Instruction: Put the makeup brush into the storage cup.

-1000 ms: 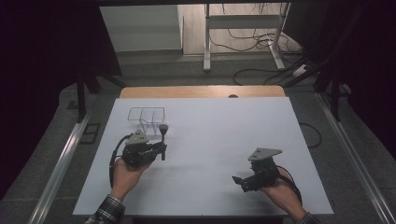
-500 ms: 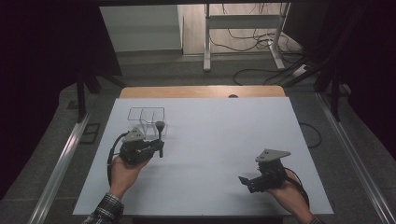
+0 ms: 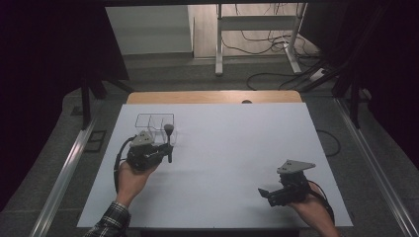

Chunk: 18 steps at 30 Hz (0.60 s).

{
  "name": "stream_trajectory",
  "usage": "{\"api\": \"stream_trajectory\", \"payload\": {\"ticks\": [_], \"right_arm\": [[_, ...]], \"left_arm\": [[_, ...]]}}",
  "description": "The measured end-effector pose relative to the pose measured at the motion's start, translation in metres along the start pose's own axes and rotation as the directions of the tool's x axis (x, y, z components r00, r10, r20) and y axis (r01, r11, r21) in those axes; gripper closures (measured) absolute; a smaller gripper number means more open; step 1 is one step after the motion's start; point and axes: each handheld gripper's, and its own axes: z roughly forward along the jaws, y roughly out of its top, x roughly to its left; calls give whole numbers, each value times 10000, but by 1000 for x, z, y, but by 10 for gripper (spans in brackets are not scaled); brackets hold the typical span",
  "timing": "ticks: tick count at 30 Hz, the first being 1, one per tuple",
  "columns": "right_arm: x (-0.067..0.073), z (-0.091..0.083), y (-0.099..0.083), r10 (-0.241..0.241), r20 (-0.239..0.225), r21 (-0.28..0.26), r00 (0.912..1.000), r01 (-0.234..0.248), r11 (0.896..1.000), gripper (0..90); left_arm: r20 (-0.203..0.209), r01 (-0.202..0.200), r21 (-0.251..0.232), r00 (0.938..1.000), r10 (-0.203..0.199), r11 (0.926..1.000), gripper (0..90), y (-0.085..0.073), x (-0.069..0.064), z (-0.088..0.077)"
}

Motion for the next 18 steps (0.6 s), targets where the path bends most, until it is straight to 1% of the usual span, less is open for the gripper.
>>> {"api": "stream_trajectory", "payload": {"ticks": [1, 6, 9, 18], "right_arm": [[0, -1, 0, -12, 21, 7, 10000, 12, 10000, 0], [-1, -4, -3, 73, 99, -66, 9999, -72, 10000, 0], [-2, -6, -5, 199, 136, -44, 9997, -198, 9998, 0], [-5, -12, -13, 349, 264, 35, 9990, -350, 9994, 0]], "left_arm": [[-53, 15, -14, 10000, -15, 10000, 791, 1, 1, 0], [-47, 127, -100, 9999, -128, 9999, 791, 1, 6, -1], [-61, 129, -78, 9999, -130, 9999, 791, 2, 8, 0], [-118, 126, -51, 9999, -126, 9999, 791, 6, 16, 2]]}}
